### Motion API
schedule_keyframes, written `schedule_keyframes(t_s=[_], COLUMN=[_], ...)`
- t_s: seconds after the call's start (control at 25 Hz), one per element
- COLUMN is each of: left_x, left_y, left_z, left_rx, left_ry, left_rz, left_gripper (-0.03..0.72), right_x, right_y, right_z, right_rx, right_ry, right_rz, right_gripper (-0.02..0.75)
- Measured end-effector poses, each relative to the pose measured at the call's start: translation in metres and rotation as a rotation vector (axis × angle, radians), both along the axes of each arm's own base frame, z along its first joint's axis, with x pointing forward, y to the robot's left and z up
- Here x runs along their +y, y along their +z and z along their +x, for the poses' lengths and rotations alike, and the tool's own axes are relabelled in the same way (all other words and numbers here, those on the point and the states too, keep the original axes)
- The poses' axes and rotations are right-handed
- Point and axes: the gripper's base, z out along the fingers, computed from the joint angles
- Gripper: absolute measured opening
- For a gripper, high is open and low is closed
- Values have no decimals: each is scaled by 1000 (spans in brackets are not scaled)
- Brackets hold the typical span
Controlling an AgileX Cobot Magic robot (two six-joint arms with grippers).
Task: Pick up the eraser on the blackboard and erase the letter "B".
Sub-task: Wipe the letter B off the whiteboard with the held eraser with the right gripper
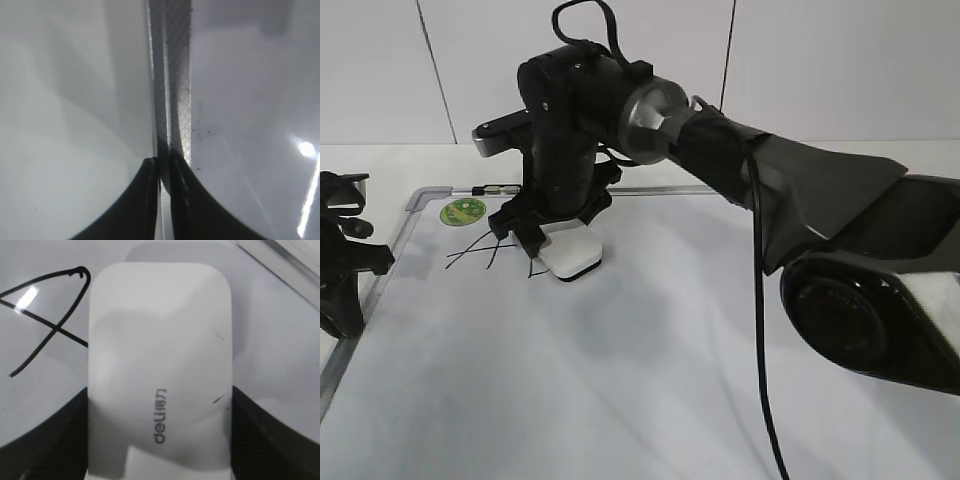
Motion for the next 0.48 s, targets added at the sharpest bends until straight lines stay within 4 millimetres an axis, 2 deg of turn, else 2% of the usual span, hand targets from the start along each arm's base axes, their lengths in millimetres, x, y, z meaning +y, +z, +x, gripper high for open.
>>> schedule_keyframes(t_s=[0.24,0.48], left_x=[0,0], left_y=[0,0], left_z=[0,1], left_rx=[0,-14], left_ry=[-1,2], left_rz=[1,-1], left_gripper=[48,48], right_x=[-5,-27], right_y=[-2,-4], right_z=[4,23], right_rx=[-18,-9], right_ry=[-44,-122], right_rz=[-29,-10], right_gripper=[563,563])
